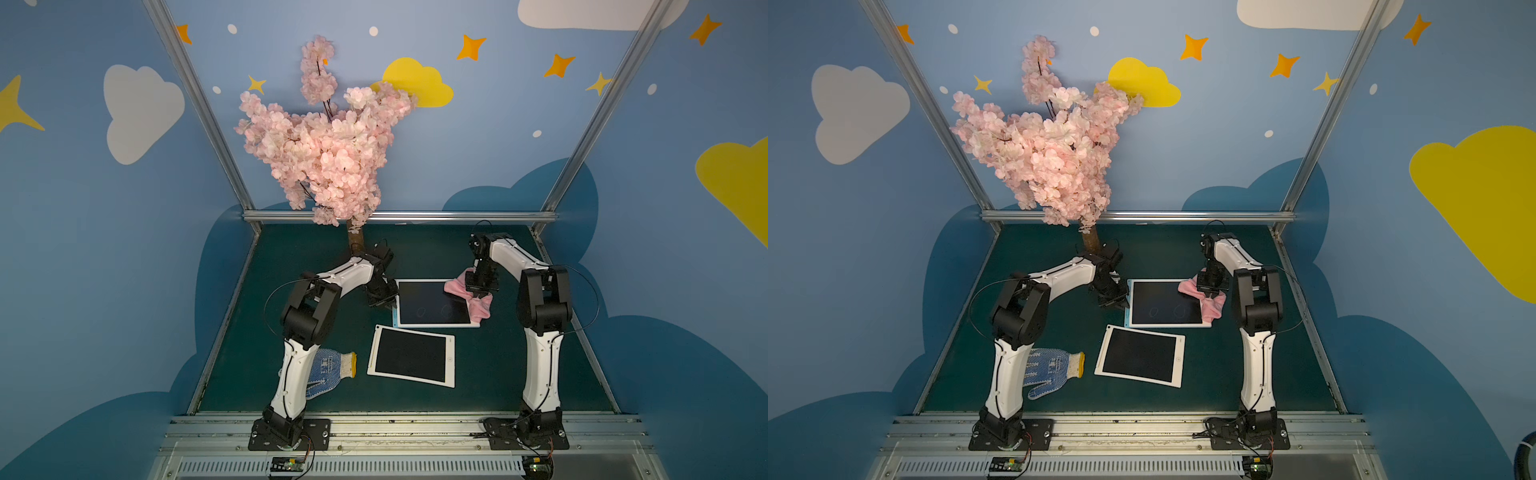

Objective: Wipe the drawing tablet
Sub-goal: Wipe the dirt from the drawing tablet.

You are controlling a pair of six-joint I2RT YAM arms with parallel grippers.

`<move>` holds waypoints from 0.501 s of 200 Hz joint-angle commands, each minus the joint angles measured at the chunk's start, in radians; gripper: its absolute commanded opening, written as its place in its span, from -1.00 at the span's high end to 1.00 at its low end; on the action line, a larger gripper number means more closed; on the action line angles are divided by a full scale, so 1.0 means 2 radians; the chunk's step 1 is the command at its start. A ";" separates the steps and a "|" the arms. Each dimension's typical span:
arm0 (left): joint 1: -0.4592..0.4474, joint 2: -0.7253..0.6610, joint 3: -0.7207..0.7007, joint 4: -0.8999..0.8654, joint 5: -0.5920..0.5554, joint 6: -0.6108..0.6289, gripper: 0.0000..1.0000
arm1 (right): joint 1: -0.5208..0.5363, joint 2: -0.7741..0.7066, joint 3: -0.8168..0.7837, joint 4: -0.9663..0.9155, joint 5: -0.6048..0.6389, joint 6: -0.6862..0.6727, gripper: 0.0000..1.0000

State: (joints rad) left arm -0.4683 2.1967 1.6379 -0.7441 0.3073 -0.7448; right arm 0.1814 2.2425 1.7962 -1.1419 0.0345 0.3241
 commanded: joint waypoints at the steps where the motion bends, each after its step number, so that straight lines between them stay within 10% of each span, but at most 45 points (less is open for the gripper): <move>1: 0.014 0.027 -0.002 0.009 -0.052 0.002 0.62 | -0.007 0.007 -0.026 -0.014 0.019 -0.010 1.00; 100: 0.015 0.029 0.002 0.006 -0.049 0.005 0.62 | 0.073 -0.121 -0.187 0.043 0.041 0.052 1.00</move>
State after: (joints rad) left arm -0.4423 2.1975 1.6474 -0.7361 0.2760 -0.7441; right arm 0.3134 2.0548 1.4780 -1.0767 0.1295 0.3969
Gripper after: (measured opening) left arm 0.192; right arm 0.064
